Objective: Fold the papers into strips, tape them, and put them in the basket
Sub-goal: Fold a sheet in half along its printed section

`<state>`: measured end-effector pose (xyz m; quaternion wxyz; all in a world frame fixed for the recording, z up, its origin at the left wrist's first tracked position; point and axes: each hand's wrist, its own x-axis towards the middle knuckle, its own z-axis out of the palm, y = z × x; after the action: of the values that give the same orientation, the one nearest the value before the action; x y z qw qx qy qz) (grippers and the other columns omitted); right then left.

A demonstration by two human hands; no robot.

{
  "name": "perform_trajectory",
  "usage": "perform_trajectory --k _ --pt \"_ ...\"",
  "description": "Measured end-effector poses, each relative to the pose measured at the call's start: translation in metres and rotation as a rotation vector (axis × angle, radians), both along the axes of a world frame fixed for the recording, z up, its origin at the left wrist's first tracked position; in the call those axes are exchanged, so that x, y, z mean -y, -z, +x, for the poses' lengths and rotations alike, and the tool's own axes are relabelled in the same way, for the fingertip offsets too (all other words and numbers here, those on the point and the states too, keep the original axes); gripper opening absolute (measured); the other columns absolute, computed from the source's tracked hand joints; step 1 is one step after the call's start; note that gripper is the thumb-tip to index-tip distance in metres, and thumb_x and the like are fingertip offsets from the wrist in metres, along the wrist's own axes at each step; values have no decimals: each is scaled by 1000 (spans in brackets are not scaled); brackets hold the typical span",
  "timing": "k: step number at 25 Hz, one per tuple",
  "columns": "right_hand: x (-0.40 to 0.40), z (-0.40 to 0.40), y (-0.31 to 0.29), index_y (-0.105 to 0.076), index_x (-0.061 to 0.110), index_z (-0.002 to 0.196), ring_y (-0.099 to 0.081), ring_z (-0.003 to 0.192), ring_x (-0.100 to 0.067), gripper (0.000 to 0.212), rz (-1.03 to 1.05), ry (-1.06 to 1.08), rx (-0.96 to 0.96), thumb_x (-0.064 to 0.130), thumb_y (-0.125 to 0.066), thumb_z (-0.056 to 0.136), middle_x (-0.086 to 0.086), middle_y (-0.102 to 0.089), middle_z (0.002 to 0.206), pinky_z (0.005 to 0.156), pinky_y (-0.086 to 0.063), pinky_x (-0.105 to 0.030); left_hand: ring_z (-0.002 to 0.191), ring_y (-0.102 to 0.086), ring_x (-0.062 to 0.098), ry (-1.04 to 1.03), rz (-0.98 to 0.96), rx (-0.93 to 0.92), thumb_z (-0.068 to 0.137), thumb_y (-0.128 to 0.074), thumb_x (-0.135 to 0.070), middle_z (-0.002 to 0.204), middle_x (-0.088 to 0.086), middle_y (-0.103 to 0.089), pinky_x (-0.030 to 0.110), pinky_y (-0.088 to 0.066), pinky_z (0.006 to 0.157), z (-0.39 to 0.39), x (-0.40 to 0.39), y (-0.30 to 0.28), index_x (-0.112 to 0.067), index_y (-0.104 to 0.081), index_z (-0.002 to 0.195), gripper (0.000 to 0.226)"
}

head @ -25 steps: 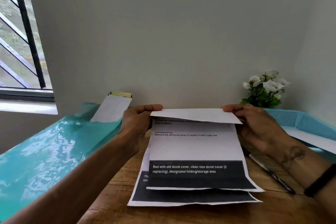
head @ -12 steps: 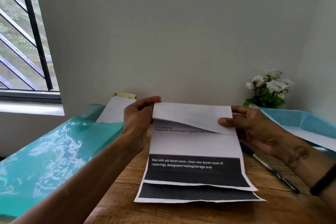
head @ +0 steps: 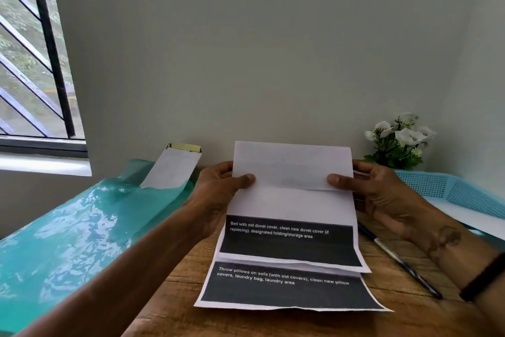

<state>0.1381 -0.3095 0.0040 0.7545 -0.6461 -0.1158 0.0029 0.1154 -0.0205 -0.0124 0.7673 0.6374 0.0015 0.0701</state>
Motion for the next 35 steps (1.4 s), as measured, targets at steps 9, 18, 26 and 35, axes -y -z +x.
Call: perform_trajectory --k 9,18,26,35 --pt "1 2 1 -74 4 109 -80 77 -19 30 -70 73 89 -10 -73 82 -9 -83 92 63 -65 -28 94 -77 33 -51 -20 -54 97 -64 1 107 15 -79 40 -63 72 -4 -1 -5 -9 -75 113 23" --pt "-2 4 2 -78 4 111 -72 106 -35 23 17 74 -83 7 -59 98 -19 -77 115 94 -60 -47 89 -76 31 -145 -20 -36 101 -60 -3 105 13 -80 36 -63 73 -6 -3 -7 -13 -83 100 26" --pt "0 1 3 -70 9 121 -70 110 -36 40 160 -79 -206 32 -73 89 -20 -75 121 90 -60 -48 87 -71 25 -251 -40 82 99 -62 -2 103 9 -76 15 -51 47 -19 3 -12 -10 -81 102 20" --pt "-4 7 13 -67 4 125 -73 113 -39 48 145 69 -94 0 -79 79 -19 -77 116 89 -62 -51 93 -78 32 -72 -116 -32 110 -46 -35 109 17 -77 39 -64 72 -17 4 -16 -14 -64 126 32"
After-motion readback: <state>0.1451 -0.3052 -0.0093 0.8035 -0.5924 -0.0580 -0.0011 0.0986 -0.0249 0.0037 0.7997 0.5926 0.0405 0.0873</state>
